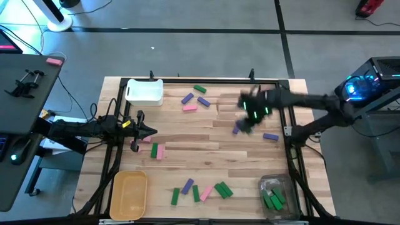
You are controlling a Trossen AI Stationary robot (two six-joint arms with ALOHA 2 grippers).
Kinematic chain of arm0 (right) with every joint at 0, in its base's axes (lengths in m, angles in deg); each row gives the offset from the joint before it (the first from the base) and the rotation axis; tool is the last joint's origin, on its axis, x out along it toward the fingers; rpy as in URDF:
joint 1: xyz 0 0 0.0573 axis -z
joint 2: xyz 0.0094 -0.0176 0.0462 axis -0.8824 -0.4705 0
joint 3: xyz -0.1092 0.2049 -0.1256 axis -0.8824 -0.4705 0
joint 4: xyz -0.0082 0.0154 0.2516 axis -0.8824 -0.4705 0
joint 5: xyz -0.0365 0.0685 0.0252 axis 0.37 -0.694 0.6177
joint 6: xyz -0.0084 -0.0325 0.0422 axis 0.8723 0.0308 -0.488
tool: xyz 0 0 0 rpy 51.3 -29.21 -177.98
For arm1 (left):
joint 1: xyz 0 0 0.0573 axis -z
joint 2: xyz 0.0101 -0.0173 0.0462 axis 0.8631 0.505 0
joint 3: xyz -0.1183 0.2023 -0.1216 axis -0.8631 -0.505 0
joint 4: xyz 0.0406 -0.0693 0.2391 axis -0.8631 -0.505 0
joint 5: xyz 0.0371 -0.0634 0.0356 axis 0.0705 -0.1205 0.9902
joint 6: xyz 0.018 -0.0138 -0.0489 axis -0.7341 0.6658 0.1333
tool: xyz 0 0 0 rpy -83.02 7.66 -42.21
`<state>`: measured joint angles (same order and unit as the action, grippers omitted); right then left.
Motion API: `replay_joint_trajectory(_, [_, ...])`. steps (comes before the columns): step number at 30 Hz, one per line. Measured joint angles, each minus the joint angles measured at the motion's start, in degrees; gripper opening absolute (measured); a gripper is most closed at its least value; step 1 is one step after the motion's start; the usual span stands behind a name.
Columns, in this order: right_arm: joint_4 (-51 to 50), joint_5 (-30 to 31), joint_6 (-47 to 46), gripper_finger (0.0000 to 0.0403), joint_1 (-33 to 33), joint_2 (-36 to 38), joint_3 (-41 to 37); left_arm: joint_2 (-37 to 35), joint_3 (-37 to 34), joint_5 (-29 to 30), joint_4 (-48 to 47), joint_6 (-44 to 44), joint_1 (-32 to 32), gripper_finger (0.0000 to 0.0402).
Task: Sort blocks
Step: Put the green wooden block into the black bin
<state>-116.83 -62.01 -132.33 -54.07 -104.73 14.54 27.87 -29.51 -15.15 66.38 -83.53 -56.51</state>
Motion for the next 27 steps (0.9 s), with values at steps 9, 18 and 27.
replay_joint_trajectory(9, [14.3,-9.0,-47.2,0.0001,-35.8,11.4,-17.2,0.0,0.0,0.0,0.0,0.0,0.0,0.0])
replay_joint_trajectory(18, [34.7,-8.8,-75.1,0.0001,-56.1,10.2,-24.2,0.0,0.0,0.0,0.0,0.0,0.0,0.0])
replay_joint_trajectory(27, [36.6,-9.7,-81.0,0.0056,-60.5,8.8,-25.3,0.0,0.0,0.0,0.0,0.0,0.0,0.0])
